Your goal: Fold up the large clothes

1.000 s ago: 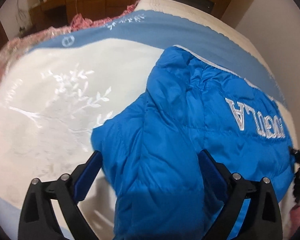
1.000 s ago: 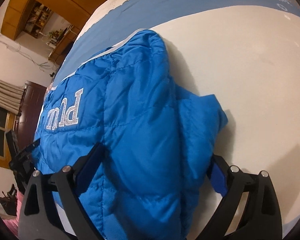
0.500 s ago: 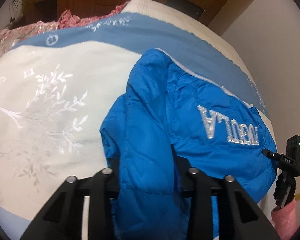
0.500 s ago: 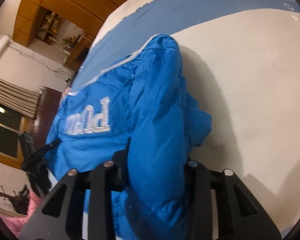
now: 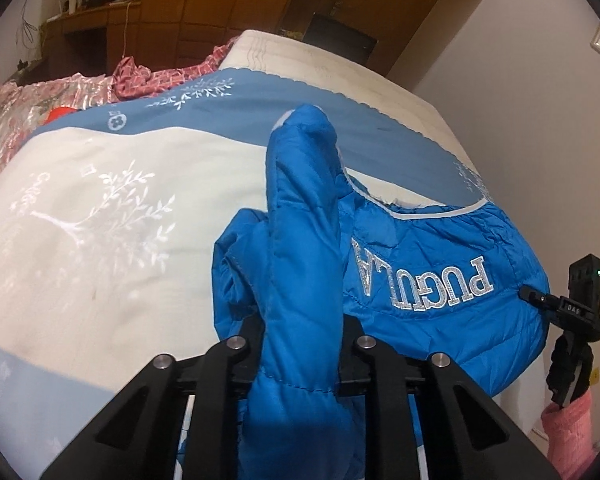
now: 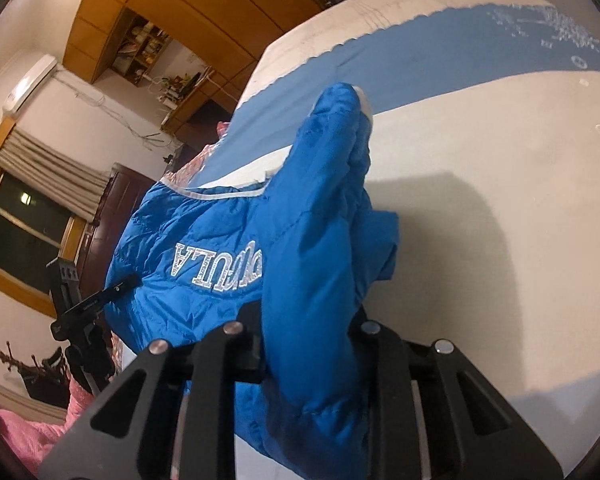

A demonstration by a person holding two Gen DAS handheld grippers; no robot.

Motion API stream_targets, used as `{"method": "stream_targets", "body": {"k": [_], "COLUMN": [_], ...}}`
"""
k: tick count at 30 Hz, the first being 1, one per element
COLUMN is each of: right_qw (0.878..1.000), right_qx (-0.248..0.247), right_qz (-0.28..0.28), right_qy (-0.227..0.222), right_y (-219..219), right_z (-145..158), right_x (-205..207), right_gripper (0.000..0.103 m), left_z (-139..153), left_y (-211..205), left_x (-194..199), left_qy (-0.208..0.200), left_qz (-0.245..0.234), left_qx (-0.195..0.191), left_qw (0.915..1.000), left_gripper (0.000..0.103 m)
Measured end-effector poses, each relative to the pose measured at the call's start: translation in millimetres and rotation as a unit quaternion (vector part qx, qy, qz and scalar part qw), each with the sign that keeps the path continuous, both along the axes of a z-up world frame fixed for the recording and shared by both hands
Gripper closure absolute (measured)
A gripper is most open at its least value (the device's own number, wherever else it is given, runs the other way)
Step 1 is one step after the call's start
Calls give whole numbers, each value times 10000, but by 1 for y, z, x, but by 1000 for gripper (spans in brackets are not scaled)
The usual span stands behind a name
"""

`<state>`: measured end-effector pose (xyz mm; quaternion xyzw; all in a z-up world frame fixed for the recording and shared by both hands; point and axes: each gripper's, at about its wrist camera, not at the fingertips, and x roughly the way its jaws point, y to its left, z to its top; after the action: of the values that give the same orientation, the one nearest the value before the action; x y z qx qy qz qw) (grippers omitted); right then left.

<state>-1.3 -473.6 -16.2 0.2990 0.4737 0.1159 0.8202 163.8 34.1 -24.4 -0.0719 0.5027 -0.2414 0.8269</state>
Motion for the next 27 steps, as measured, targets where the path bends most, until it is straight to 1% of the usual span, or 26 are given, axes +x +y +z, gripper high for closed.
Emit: {"method": "stream_targets", "body": {"k": [3, 8, 10, 13, 15, 16, 19, 21, 22, 24, 25, 26, 27], "right_qw": [9998, 9991, 9989, 9985, 9979, 9976, 9958, 9952, 9945, 9928, 9915, 9910, 9915], "right_qx": [-90, -197, -207, -226, -227, -262, -399, -358, -386, -495, -618, -650, -599], "right_qz": [147, 361, 394, 412, 363, 342, 175, 55, 9, -41, -43, -59, -105], "right_qy": [-48, 55, 121, 288, 485, 548, 801, 912, 972, 1094, 1148, 1171, 1149], "right_y": [14, 41, 49, 59, 62, 64, 64, 61, 62, 64, 66, 67, 65], "right_z": [16, 30, 29, 21, 8, 4, -17, -28, -32, -50, -63, -72, -81], "right_x": [-24, -67, -85, -108, -119, -122, -126, -128, -131, -126, -127, -129, -132], "right_gripper": [82, 82, 82, 82, 82, 82, 82, 81, 80, 76, 74, 71, 69], "left_z": [6, 9, 5, -12, -25, -37, -57, -71, -76, -86, -90, -92, -94], "left_y": [10, 40, 50, 62, 67, 70, 72, 71, 68, 66, 64, 61, 59], "left_x": [-22, -76, -94, -115, -127, -130, -134, -133, -133, -137, -139, -140, -141], "left_qy": [10, 258, 347, 562, 691, 763, 796, 785, 750, 698, 631, 514, 436], "left_qz": [-24, 48, 85, 170, 214, 237, 254, 219, 180, 153, 123, 65, 35], "left_qx": [70, 92, 113, 188, 307, 389, 582, 724, 797, 897, 938, 998, 1045], "left_qw": [10000, 9996, 9993, 9981, 9969, 9960, 9948, 9940, 9938, 9934, 9935, 9937, 9936], "left_gripper": [83, 83, 83, 81, 80, 80, 76, 69, 66, 58, 56, 54, 53]}}
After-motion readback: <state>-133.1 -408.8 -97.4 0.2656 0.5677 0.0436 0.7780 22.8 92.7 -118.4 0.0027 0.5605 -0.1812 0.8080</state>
